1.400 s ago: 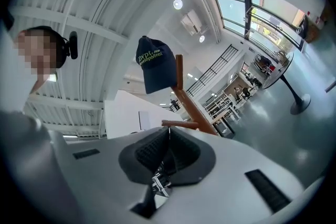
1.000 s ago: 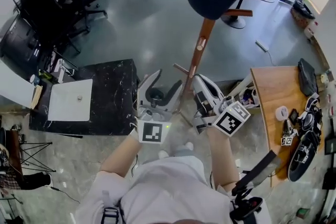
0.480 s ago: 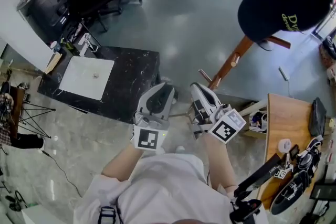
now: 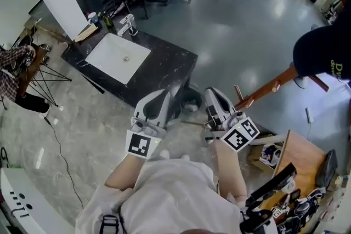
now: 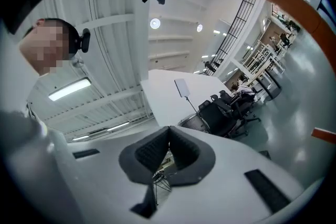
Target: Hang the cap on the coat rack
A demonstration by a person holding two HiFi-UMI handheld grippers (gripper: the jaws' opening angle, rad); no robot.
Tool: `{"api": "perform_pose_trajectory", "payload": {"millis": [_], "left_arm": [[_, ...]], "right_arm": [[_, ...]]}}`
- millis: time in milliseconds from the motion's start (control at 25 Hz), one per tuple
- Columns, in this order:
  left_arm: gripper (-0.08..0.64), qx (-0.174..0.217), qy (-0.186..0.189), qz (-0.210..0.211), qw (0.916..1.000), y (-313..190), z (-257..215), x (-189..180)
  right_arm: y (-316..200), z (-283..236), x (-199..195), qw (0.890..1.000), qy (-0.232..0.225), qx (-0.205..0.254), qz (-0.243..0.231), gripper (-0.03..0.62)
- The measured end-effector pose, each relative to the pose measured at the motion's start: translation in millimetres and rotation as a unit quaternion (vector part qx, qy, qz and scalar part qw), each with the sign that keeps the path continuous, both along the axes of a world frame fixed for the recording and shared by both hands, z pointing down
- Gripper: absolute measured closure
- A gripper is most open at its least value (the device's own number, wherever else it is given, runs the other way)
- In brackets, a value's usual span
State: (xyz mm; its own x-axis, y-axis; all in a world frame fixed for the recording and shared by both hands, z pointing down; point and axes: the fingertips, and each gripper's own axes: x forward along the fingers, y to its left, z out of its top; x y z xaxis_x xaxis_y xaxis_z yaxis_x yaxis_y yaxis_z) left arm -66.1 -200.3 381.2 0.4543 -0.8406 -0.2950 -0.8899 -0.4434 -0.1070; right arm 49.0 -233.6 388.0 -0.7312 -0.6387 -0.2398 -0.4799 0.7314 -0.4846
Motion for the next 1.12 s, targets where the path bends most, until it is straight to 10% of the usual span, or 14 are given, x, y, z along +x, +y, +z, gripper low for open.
{"api": "perform_pose_trajectory", "payload": {"millis": [520,1120], "left_arm": [[0.552,-0.041,0.094,-0.086,0.9910,40,10,-116],[0.552,-0.063,0.222,-0.144,0.9623,107,23,-205]], "right_arm": [[10,7,-98,0.994,0.004,0.004,-0.107,0.568],[54,9,-193,0.975,-0.005,0.003,-0.220,0.569]]}}
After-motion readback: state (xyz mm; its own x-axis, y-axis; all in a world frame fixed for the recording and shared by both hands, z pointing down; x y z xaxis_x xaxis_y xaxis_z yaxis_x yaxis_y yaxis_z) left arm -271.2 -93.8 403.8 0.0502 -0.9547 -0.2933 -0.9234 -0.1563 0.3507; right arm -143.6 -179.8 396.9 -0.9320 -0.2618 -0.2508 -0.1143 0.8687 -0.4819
